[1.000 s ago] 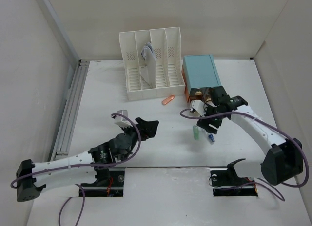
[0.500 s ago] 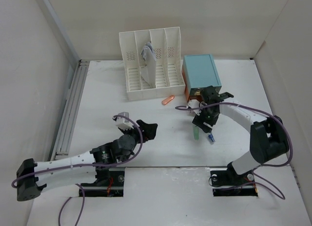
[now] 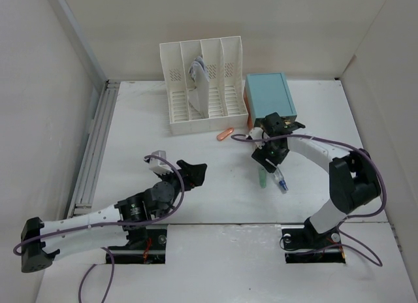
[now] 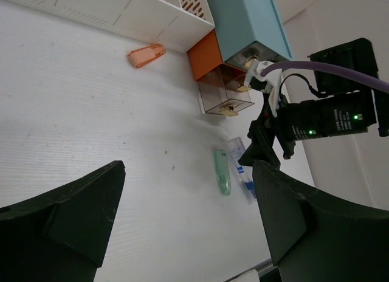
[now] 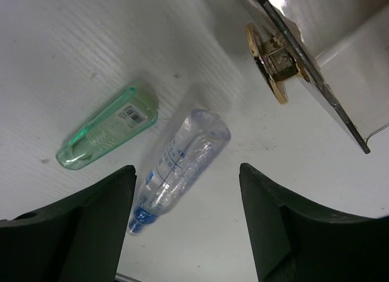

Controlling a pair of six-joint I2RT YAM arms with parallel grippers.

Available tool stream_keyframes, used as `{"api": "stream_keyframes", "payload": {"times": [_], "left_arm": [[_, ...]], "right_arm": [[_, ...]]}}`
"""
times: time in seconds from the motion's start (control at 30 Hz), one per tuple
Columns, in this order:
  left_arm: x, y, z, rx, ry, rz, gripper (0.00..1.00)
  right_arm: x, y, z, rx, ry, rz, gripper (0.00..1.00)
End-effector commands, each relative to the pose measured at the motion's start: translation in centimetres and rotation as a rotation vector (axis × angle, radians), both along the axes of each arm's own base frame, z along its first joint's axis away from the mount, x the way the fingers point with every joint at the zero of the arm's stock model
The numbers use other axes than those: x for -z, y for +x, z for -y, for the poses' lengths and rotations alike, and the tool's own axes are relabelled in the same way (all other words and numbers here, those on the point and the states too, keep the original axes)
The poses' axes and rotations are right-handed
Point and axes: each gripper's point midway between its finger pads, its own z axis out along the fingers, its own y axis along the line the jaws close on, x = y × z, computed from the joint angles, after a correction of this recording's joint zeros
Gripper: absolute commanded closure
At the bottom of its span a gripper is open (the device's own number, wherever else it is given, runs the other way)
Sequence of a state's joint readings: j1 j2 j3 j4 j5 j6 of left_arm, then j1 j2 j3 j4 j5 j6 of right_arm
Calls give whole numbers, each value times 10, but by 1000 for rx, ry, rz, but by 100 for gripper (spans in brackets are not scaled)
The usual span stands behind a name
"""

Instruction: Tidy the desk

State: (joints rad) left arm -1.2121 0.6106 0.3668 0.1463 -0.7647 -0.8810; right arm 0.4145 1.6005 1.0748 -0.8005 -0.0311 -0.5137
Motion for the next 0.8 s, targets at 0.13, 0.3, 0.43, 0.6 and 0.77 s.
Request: {"api": "stream_keyframes", "payload": {"times": [0.13, 0.3, 0.43, 0.6, 0.77], "left_arm": [[-5, -1, -12, -25, -18, 23, 17], [-5, -1, -15, -34, -26, 27, 17], [-1, -1, -17, -34, -6, 20, 17], [-6, -1, -24, -53, -14, 28, 17], [-9, -1, -27, -64, -22, 33, 17]], "right_arm": [[-8, 27, 2, 116, -39, 105, 26], [-5, 28, -1, 113, -30, 98, 29], [2, 23, -9, 92, -10, 64, 29], [19, 14, -15, 67, -12, 22, 30], [21, 12, -17, 47, -14, 24, 31]]}}
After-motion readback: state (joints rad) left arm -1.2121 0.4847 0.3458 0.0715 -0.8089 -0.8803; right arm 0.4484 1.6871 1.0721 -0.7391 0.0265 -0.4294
